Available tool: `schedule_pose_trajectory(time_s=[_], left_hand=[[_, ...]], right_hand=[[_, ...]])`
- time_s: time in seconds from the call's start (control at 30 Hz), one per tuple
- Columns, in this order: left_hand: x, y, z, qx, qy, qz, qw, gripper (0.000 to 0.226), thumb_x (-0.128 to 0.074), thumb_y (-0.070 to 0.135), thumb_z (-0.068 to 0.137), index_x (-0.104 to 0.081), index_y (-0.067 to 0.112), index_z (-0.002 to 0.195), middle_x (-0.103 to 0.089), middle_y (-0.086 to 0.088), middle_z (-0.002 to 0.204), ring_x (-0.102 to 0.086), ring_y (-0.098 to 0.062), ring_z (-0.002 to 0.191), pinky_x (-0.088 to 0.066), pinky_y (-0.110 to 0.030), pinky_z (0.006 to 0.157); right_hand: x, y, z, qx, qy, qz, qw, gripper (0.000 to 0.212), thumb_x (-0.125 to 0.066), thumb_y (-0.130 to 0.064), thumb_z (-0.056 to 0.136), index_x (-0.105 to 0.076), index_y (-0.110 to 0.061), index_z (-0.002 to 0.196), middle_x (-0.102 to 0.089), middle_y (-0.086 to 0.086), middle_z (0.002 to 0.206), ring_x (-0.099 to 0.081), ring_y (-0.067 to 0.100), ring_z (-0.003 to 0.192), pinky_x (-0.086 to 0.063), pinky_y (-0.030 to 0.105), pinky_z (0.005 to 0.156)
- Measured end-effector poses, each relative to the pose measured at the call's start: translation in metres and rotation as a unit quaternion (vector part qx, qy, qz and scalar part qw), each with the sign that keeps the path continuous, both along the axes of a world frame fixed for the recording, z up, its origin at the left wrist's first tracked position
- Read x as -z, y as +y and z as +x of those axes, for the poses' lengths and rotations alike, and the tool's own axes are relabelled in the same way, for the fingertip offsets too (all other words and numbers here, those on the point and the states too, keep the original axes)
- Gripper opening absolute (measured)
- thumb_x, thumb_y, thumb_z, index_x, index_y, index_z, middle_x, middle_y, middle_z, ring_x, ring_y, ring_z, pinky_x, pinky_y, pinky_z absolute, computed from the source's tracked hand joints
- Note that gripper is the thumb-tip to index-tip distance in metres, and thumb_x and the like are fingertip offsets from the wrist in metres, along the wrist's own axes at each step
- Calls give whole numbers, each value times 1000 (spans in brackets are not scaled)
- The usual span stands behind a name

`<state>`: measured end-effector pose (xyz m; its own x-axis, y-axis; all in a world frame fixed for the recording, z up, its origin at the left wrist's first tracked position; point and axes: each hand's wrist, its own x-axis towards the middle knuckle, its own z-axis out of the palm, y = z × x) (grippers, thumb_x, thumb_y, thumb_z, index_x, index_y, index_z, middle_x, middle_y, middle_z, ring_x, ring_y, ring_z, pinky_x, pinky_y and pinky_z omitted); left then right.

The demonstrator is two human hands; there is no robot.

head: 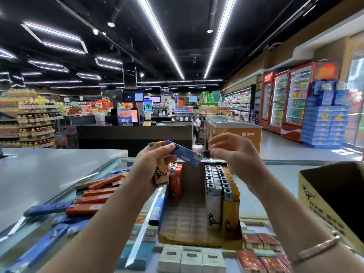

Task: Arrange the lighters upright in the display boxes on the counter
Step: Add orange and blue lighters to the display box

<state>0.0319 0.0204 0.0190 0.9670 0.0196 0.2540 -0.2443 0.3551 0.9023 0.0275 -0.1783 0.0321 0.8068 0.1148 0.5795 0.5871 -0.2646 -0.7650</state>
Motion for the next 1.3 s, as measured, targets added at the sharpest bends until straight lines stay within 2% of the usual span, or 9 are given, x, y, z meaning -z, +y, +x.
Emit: schedule_pose_trajectory(time_s=[0.13,0.33,0.47,0.57,0.7,0.83,0.97,1.07,1.3], left_hand=[[4,6,3,-4,-7,-18,1000,41,-68,17,62,-55,7,99,-68,-5,64,-60,-7,48,-43,-17,38],[6,5,-2,42,24,-44,998,11,-63,11,79,-57,10,88,-66,-2,60,-59,-5,46,-42,-13,37],[6,2,-5,59,15,-26,998,33,-70,19,66,-56,9,94,-66,-3,63,-57,-7,46,-42,-15,37],[7,0,-5,48,-13,19,999,36,-71,22,68,-58,7,98,-69,-6,71,-58,-9,49,-45,-19,40],[13,2,-4,-70,-71,150,984,22,-70,25,79,-57,14,93,-63,-3,66,-58,-9,51,-49,-20,46],[18,5,5,-182,-126,341,914,22,-70,28,81,-54,21,95,-62,-3,82,-59,-13,68,-50,-23,55],[17,12,8,-109,-39,337,934,40,-74,39,74,-51,23,103,-62,-4,81,-54,-6,54,-42,-15,43],[16,16,9,-61,1,366,929,41,-76,42,69,-50,28,97,-62,-3,77,-53,-2,46,-42,-15,42],[16,16,9,0,16,435,900,25,-76,14,73,-60,19,91,-63,1,69,-53,-8,53,-41,-18,46]], right_hand=[[-6,9,-11,-81,-40,-79,993,36,-70,2,77,-64,-32,88,-67,3,80,-65,23,80,-56,38,80],[-1,22,-15,-31,-117,-174,977,49,-74,0,73,-59,-44,90,-59,-12,94,-61,11,80,-54,28,79],[-2,27,-15,-3,-120,-73,990,36,-73,2,73,-64,-32,79,-65,2,77,-55,15,58,-50,25,56],[-6,21,-13,-7,-85,41,995,34,-68,11,73,-66,-22,80,-68,5,83,-64,18,71,-56,26,70],[-5,16,-9,10,-32,58,998,32,-60,12,79,-66,-20,85,-67,4,86,-63,14,76,-55,27,73],[-9,12,-2,99,-72,-45,991,29,-57,9,83,-67,-18,82,-65,1,81,-58,13,66,-53,34,67],[-17,17,4,101,-108,-175,974,34,-59,8,83,-65,-15,107,-60,-6,86,-56,1,67,-44,10,58],[-22,23,6,78,-102,-257,958,31,-58,10,81,-69,-12,101,-56,-12,78,-54,-11,63,-39,3,56],[-28,30,13,69,-63,-423,901,34,-54,9,79,-68,-15,100,-62,0,95,-55,7,81,-43,12,62]])
